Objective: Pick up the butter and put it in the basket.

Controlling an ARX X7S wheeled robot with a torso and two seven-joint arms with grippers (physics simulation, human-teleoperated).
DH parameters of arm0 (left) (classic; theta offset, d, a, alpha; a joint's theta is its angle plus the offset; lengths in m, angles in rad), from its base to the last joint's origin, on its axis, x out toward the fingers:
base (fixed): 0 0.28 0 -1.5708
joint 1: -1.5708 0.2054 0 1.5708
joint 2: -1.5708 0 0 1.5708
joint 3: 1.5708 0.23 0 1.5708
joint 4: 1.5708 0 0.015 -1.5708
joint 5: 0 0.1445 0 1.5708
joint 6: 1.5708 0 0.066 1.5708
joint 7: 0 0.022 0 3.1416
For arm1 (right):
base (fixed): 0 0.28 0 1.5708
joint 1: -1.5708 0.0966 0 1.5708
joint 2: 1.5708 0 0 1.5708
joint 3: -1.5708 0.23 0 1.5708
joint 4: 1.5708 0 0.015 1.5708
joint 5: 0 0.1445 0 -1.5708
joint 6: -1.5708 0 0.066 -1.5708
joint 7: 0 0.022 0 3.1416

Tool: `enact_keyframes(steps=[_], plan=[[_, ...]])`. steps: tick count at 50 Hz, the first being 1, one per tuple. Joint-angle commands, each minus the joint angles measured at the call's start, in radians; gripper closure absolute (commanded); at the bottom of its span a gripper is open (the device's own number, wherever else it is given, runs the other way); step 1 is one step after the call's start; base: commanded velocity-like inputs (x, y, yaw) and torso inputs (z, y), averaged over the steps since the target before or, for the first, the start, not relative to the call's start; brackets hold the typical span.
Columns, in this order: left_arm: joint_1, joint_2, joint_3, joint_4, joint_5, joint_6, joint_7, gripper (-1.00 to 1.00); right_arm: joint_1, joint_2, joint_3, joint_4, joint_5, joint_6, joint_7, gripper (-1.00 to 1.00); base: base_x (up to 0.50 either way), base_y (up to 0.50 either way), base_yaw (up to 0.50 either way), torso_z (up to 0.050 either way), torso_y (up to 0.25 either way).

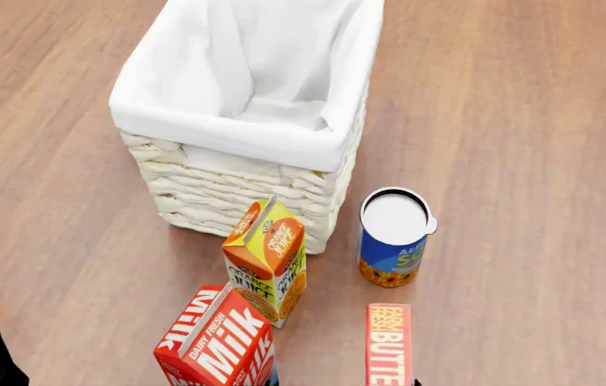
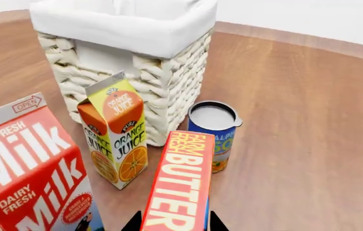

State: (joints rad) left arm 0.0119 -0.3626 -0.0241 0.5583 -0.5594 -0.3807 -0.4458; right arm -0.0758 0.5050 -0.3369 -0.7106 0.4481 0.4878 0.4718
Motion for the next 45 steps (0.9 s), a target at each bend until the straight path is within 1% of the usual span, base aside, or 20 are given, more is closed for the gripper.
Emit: enact_keyframes(steps=[1, 6, 11, 18, 23, 30, 35, 39, 43, 45], plan=[[-0.002, 0.001, 0.009, -0.004, 0.004, 0.005, -0.002, -1.00, -0.092, 0.081, 0.090, -0.227, -0.030, 0.060, 0.083, 1.00, 0.00, 0.00, 0.00, 0.000, 0.000], [-0.001, -0.001, 0.007, 0.000, 0.000, 0.003, -0.005, -1.00, -0.126, 0.117, 0.141, -0.301, -0.003, 0.091, 0.122, 1.00, 0.00, 0.00, 0.00, 0.000, 0.002], [-0.001, -0.003, 0.005, 0.006, -0.005, 0.001, -0.008, -1.00, -0.165, 0.155, 0.185, -0.334, 0.023, 0.064, 0.156, 1.00, 0.00, 0.00, 0.00, 0.000, 0.000], [-0.004, -0.003, 0.005, 0.005, -0.008, 0.001, -0.011, -1.00, -0.097, 0.390, 0.081, -0.335, 0.169, -0.071, 0.393, 1.00, 0.00, 0.00, 0.00, 0.000, 0.001], [-0.009, -0.003, 0.003, 0.006, -0.014, -0.001, -0.014, -1.00, -0.034, 0.469, 0.048, -0.333, 0.237, -0.112, 0.464, 1.00, 0.00, 0.00, 0.00, 0.000, 0.002], [-0.013, -0.003, 0.001, 0.005, -0.020, 0.001, -0.017, -1.00, 0.053, 0.506, 0.049, -0.319, 0.325, -0.102, 0.484, 1.00, 0.00, 0.00, 0.00, 0.002, 0.000], [-0.014, 0.000, 0.006, 0.000, -0.017, 0.003, -0.018, -1.00, 0.078, 0.532, 0.082, -0.286, 0.381, -0.121, 0.470, 1.00, 0.00, 0.00, 0.00, 0.000, 0.002], [-0.014, 0.001, 0.009, -0.003, -0.016, 0.005, -0.019, -1.00, 0.163, 0.530, 0.075, -0.262, 0.446, -0.075, 0.461, 1.00, 0.00, 0.00, 0.00, 0.000, 0.000], [-0.015, 0.002, 0.012, -0.002, -0.017, 0.004, -0.021, -1.00, 0.177, 0.511, 0.067, -0.221, 0.432, -0.092, 0.427, 1.00, 0.00, 0.00, 0.00, 0.000, 0.000], [-0.016, 0.003, 0.014, -0.004, -0.016, 0.004, -0.022, -1.00, 0.213, 0.498, 0.056, -0.199, 0.443, -0.075, 0.413, 1.00, 0.00, 0.00, 0.00, 0.000, 0.005]])
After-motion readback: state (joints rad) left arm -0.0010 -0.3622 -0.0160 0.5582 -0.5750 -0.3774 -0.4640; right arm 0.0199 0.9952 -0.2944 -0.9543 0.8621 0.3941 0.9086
